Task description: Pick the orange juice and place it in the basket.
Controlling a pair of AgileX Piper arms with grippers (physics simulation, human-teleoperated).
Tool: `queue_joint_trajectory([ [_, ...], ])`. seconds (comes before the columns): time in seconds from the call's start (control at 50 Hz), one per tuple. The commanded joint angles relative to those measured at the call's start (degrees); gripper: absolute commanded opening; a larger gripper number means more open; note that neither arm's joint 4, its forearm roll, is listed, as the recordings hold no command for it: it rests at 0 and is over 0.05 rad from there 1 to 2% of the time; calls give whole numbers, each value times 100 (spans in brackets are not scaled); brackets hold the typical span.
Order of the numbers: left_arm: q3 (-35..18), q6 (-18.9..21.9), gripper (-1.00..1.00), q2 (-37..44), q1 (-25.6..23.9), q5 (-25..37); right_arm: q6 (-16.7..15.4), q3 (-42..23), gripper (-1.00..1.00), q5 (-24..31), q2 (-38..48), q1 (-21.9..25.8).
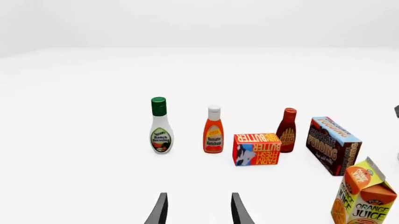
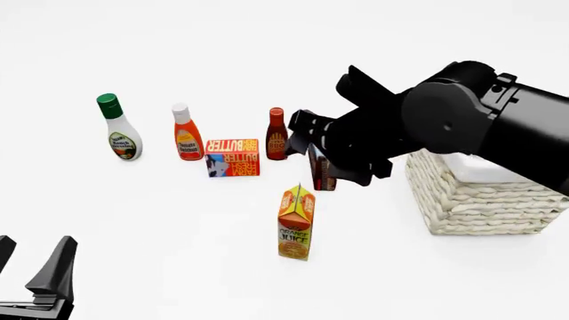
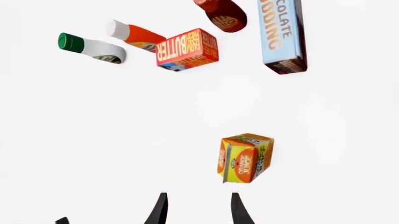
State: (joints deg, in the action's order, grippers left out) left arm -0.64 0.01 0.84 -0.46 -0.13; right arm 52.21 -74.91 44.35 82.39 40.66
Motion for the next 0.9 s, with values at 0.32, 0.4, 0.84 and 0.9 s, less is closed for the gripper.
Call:
queue_joint_trajectory([
  [0.32, 0, 0, 100, 0, 0, 0, 295, -765, 100, 861, 712, 318],
  [0.4, 0, 0, 100, 1, 0, 0, 303, -829, 100, 973, 812, 332],
  [0.84, 0, 0, 100, -2, 0, 1, 132, -1579, 100, 1773, 1375, 330],
  [0.9, 0, 0, 100, 0, 0, 0, 125, -1612, 100, 1817, 1421, 337],
])
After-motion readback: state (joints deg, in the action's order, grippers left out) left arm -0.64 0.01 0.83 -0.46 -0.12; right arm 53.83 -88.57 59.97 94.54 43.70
